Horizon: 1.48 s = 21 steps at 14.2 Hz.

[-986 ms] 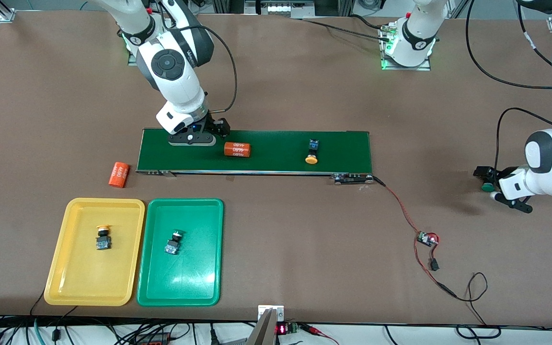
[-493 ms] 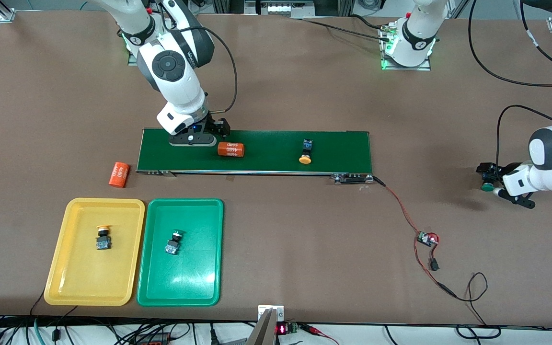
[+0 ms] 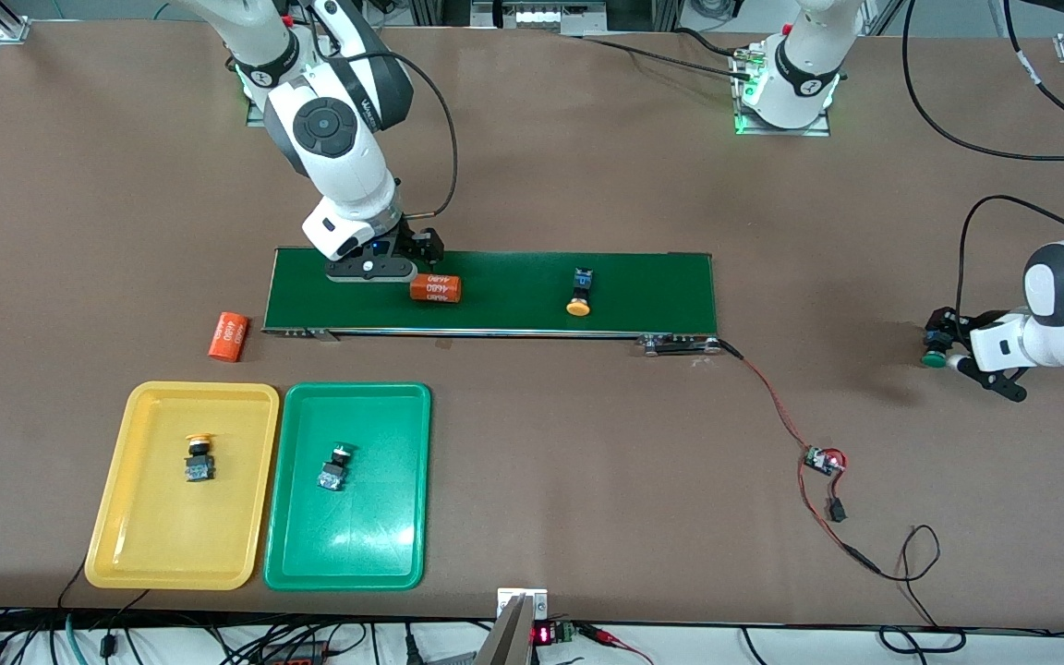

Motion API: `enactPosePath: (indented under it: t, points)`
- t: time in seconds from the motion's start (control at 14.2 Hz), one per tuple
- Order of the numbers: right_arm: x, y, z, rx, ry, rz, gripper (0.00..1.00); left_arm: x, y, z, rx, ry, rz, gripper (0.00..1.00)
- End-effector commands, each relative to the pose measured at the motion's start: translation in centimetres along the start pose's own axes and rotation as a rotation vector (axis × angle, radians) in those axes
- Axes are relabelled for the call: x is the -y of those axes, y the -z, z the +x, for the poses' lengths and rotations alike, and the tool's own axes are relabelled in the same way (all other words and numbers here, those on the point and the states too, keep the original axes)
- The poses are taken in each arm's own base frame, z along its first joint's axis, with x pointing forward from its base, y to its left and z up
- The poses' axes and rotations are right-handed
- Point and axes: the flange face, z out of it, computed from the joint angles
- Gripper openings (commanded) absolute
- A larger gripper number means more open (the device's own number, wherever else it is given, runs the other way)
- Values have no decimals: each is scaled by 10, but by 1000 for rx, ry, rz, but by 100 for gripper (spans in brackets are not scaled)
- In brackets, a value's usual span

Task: Sort buttons by color to trays
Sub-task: 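Grasp a green-capped button with the left gripper and place it on the conveyor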

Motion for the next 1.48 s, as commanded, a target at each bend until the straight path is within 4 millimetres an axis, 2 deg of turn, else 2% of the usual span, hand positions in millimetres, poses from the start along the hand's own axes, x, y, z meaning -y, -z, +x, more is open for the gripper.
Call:
enactPosePath:
  t: [0.0,0.14,0.35,0.49,0.63,0.92,1.06,1.34,1.41]
  points:
    - [2,0,2,-8,15,-3,100,-60,43,-1,35,-62,4,0]
    - [1,1,2,-6,15,-5,100,-112,59,25,38,-89,-33,0]
    - [0,0,3,-3,10,-6,100,-201,70,64,36,54,-82,0]
    - [-1,1,3,-5,9,-6,100,-258,71,84,30,121,-118,0]
    - [-2,1,4,-4,6,-5,100,-301,71,101,19,156,-153,0]
    - [-2,1,4,-4,5,-5,100,-386,66,136,-32,220,-100,0]
    - [-2,1,4,-4,6,-5,100,-414,57,147,-45,268,-88,0]
    - [-3,1,5,-6,5,-5,100,-433,25,159,-12,398,-99,0]
    - [-3,1,5,-6,3,-5,100,-442,17,160,4,448,-97,0]
